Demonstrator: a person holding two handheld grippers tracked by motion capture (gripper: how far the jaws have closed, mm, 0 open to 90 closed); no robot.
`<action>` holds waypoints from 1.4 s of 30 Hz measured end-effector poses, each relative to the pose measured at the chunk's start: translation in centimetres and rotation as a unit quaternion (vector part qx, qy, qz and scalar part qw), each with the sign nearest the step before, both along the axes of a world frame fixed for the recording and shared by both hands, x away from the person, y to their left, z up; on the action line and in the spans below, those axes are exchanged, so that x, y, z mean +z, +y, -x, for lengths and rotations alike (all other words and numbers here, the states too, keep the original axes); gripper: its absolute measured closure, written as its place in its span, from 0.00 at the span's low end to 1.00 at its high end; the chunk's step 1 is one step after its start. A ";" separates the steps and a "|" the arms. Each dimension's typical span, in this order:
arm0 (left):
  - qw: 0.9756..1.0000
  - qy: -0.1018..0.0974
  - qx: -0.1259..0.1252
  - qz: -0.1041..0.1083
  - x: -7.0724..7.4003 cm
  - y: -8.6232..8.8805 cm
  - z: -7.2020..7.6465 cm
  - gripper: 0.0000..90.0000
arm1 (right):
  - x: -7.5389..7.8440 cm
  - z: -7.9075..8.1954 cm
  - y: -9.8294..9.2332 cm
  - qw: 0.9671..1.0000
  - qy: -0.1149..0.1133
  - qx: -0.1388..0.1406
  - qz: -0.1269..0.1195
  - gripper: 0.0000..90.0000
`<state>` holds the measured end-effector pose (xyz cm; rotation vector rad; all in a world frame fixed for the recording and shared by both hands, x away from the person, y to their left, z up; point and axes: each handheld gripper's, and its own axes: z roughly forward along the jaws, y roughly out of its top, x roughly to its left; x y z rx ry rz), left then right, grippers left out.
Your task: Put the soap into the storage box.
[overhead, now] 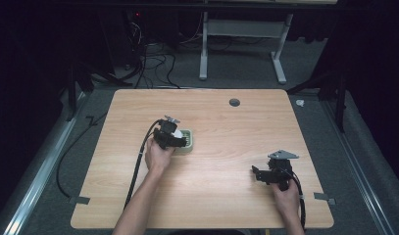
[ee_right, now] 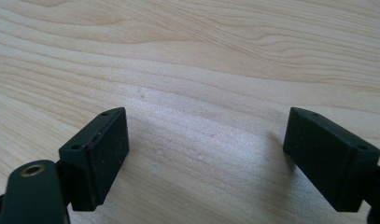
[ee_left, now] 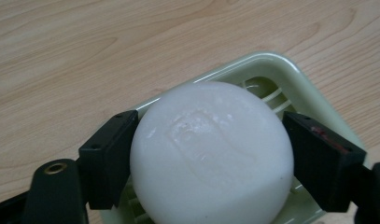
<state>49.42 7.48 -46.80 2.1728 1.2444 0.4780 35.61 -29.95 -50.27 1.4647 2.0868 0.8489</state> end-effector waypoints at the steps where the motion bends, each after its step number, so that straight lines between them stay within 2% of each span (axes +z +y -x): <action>1: 1.000 -0.002 -0.001 0.004 0.1 0.1 0.0 0.22 | 0.0 0.0 0.0 1.000 0.000 0.000 0.000 0.17; 6: 1.000 -0.007 -0.006 0.017 0.7 0.4 0.2 0.19 | 0.0 0.0 0.0 1.000 0.000 0.000 0.000 0.17; 21: 0.998 -0.025 -0.007 0.052 2.7 1.6 1.1 0.20 | 0.0 0.0 0.0 1.000 0.000 0.000 0.000 0.17; 42: 0.997 -0.039 -0.006 0.070 4.5 3.4 2.3 0.21 | 0.0 0.0 0.0 1.000 0.000 0.000 0.001 0.17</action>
